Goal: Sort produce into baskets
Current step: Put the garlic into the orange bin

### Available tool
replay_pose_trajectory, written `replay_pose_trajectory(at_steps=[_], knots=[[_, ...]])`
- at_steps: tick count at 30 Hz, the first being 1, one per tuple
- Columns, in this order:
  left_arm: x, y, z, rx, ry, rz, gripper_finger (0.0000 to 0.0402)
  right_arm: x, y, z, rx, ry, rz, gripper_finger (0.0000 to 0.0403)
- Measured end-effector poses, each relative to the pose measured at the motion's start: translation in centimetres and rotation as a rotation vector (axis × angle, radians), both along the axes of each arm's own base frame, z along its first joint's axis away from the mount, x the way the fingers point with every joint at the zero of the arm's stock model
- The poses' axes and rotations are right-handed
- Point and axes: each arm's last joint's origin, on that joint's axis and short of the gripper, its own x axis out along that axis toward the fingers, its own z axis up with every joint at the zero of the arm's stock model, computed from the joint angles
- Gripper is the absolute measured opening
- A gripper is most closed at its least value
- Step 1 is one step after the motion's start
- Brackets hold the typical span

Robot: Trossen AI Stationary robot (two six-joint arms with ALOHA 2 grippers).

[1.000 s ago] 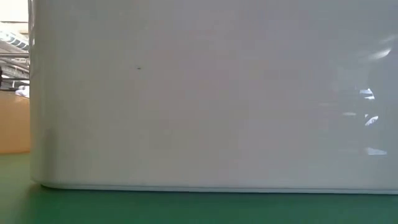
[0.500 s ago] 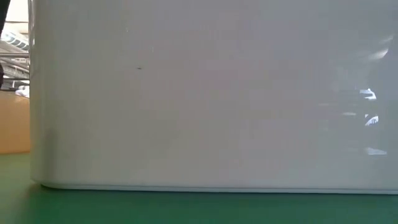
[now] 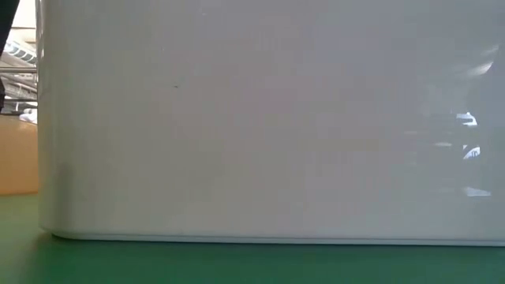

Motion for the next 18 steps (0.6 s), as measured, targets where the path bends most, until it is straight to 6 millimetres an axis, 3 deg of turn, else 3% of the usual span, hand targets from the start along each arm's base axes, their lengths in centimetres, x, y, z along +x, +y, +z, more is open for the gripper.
replay_pose_trajectory(at_steps=[11, 18], knots=[[-0.1, 0.2, -0.2, -0.052, 0.025, 0.059, 0.0256, 0.5, -1.2, 0.2, -0.072, -0.041, 0.014, 0.0000], [-0.2, 0.3, -0.3, -0.073, 0.031, 0.079, 0.0206, 0.7, -2.5, 0.0, -0.073, -0.015, -0.035, 0.0000]])
